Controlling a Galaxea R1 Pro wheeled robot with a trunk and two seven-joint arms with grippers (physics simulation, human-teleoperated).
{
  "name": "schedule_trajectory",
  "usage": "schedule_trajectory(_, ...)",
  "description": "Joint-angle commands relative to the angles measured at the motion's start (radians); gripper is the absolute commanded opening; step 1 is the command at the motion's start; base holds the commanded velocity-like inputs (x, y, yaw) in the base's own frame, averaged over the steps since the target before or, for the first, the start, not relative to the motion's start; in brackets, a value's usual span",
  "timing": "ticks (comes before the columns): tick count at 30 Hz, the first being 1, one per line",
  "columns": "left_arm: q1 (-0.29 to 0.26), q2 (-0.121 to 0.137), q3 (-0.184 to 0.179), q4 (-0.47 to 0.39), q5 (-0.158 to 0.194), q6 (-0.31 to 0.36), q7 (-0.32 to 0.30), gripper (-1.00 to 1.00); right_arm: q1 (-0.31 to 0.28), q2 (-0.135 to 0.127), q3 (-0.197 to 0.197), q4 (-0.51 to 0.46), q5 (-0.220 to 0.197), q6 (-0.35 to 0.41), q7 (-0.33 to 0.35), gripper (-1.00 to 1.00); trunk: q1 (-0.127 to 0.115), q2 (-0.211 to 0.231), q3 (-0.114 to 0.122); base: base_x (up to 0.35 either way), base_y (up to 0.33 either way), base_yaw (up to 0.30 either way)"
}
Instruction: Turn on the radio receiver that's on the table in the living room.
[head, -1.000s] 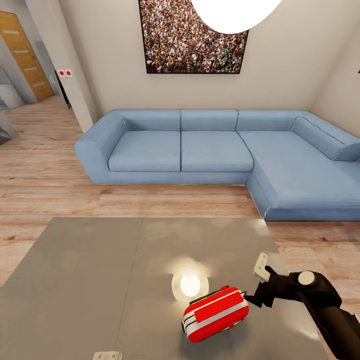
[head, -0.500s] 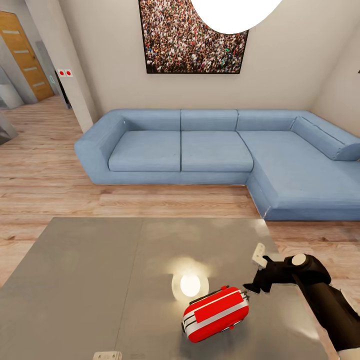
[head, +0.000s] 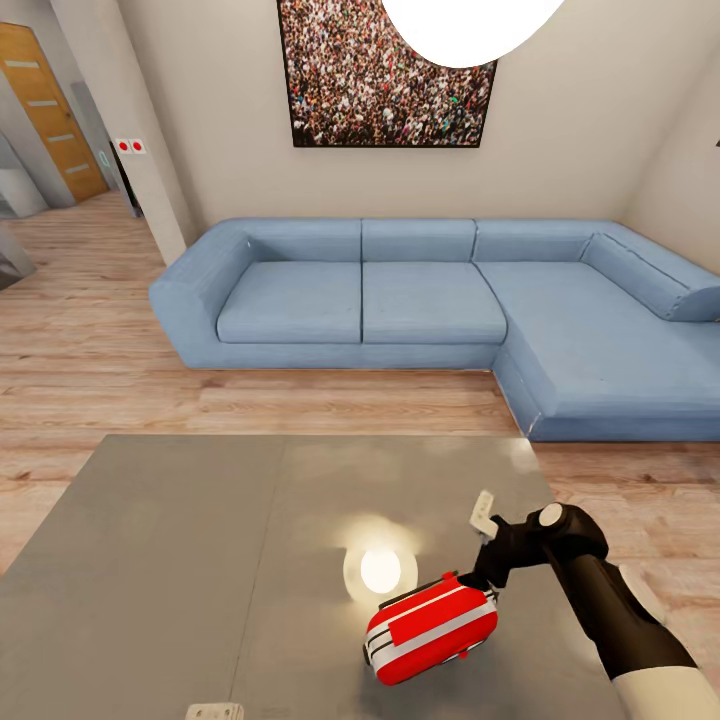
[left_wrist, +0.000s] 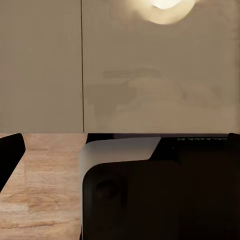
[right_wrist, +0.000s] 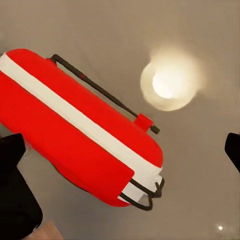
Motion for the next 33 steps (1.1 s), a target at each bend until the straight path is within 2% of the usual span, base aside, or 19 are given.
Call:
schedule_trajectory(1,0.0,0.0,0.0,0.0,0.0,0.0,0.0,1.0,0.0,0.004,0.0,0.0,0.003,-0.002,0.014,1.0,0.0,0.0,0.0,0.0,0.0,0.0)
schedule_trajectory(6,0.0,0.0,0.001,0.0,0.0,0.0,0.0,1.0,0.0,0.026,0.0,0.002,0.007,-0.004,0.033,1.0,0.0,0.0,0.0,0.0,0.0,0.0)
schedule_trajectory(8,0.0,0.0,0.001,0.0,-0.001,0.0,0.0,1.0,0.0,0.053,0.0,0.006,0.014,-0.004,0.038,1.0,0.0,0.0,0.0,0.0,0.0,0.0)
schedule_trajectory(9,0.0,0.0,0.001,0.0,-0.001,0.0,0.0,1.0,0.0,0.057,0.0,0.007,0.017,-0.004,0.038,1.0,0.0,0.0,0.0,0.0,0.0,0.0)
schedule_trajectory(12,0.0,0.0,0.001,0.0,-0.001,0.0,0.0,1.0,-0.001,0.091,0.0,0.032,0.06,-0.008,0.039,1.0,0.0,0.0,0.0,0.0,0.0,0.0)
schedule_trajectory(14,0.0,0.0,0.001,0.0,-0.001,0.0,0.0,1.0,-0.011,0.103,0.001,0.058,0.081,-0.014,0.038,1.0,0.0,0.0,0.0,0.0,0.0,0.0)
schedule_trajectory(16,0.0,0.0,0.001,0.0,-0.001,0.0,0.0,1.0,-0.031,0.114,0.003,0.093,0.094,-0.024,0.038,1.0,0.0,0.0,0.0,0.0,0.0,0.0)
schedule_trajectory(17,0.0,0.0,0.001,0.0,-0.001,0.0,0.0,1.0,-0.062,0.124,0.004,0.146,0.101,-0.033,0.037,1.0,0.0,0.0,0.0,0.0,0.0,0.0)
schedule_trajectory(22,0.0,0.0,0.001,0.001,-0.001,0.0,0.0,1.0,-0.084,0.135,0.004,0.199,0.106,-0.04,0.032,1.0,0.0,0.0,0.0,0.0,0.0,0.0)
schedule_trajectory(24,0.0,0.0,0.001,0.001,-0.001,0.0,0.0,1.0,-0.088,0.148,0.005,0.211,0.108,-0.041,0.03,1.0,0.0,0.0,0.0,0.0,0.0,0.0)
schedule_trajectory(33,0.0,0.0,0.001,0.001,-0.002,0.0,0.0,1.0,-0.089,0.161,0.01,0.217,0.109,-0.041,0.027,1.0,0.0,0.0,0.0,0.0,0.0,0.0)
